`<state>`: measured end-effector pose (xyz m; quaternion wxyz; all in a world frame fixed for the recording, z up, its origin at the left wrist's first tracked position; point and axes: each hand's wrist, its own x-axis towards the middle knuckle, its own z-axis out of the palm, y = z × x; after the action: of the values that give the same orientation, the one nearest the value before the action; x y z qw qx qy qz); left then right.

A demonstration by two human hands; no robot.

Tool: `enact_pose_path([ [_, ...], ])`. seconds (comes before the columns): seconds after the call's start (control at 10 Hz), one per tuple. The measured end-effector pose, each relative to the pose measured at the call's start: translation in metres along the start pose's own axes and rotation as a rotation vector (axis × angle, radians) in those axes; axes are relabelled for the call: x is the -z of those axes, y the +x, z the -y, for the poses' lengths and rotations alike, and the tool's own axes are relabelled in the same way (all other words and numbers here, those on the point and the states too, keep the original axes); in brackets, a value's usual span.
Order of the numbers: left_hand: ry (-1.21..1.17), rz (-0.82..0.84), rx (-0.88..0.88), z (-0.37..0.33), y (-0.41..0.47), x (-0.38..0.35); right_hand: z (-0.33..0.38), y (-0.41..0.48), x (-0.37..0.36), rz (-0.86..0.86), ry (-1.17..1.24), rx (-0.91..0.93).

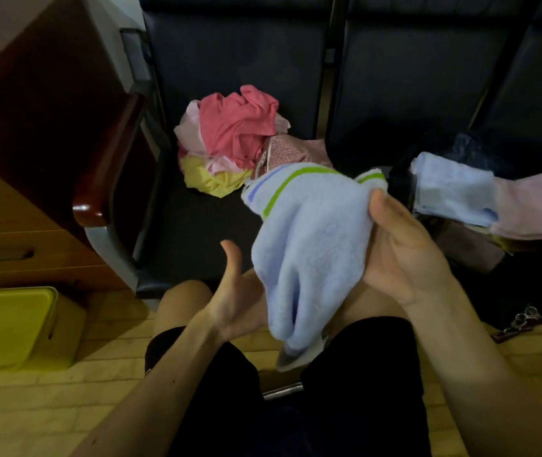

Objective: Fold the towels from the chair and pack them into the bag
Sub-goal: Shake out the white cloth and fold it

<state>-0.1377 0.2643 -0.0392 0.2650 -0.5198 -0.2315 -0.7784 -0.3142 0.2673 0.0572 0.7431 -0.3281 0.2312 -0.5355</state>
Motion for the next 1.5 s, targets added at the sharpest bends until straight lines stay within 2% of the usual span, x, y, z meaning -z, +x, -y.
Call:
enact_pose_path([
  [0.1, 0.635, -0.950, 0.426, 0.008, -0.044, 0.016, 0.006, 0.002, -0.007, -0.092, -0.088, -0.006],
  [0.2, 1.031, -1.325, 0.739, -0.012, -0.034, -0.003, 0.008, 0.004, -0.008, -0.179, -0.242, -0.021],
  [0.3, 1.101, -1.318, 0.763, -0.020, -0.040, -0.024, 0.010, 0.005, -0.009, -0.186, -0.353, -0.018],
  [0.4, 1.069, -1.373, 0.752, -0.014, -0.030, -0.025, 0.015, 0.007, -0.011, -0.179, -0.353, 0.009],
  [0.5, 1.031, -1.490, 0.629, -0.010, -0.028, -0.025, 0.016, 0.010, -0.008, -0.207, -0.364, 0.019],
  [0.7, 0.920, -1.694, 0.430, -0.014, -0.010, -0.038, 0.011, 0.024, 0.018, -0.490, -0.379, -0.007],
  [0.8, 0.806, -1.785, 0.282, -0.017, 0.002, -0.030, 0.003, 0.028, 0.025, -0.517, -0.274, -0.043],
  [0.9, 0.543, -1.750, 0.183, -0.026, 0.017, -0.029, -0.023, 0.024, 0.028, -0.449, -0.113, -0.167],
  [1.0, 0.430, -1.686, 0.058, -0.031, 0.024, -0.030, -0.066, 0.007, 0.044, -0.332, 0.021, -0.344],
  [1.1, 0.428, -1.643, -0.036, -0.031, 0.025, -0.026, -0.096, -0.014, 0.055, -0.221, -0.019, -0.488],
  [1.2, 0.419, -1.629, 0.003, -0.031, 0.025, -0.033, -0.088, -0.022, 0.043, -0.168, 0.000, -0.421],
  [1.3, 0.489, -1.605, 0.089, -0.038, 0.011, -0.036, -0.081, -0.015, 0.038, -0.241, -0.076, -0.352],
  [1.4, 0.503, -1.512, 0.137, -0.038, 0.006, -0.041, -0.067, -0.011, 0.032, -0.374, -0.109, -0.296],
  [1.5, 0.661, -1.659, 0.225, -0.035, 0.004, -0.043, -0.054, -0.009, 0.029, -0.488, -0.256, -0.207],
])
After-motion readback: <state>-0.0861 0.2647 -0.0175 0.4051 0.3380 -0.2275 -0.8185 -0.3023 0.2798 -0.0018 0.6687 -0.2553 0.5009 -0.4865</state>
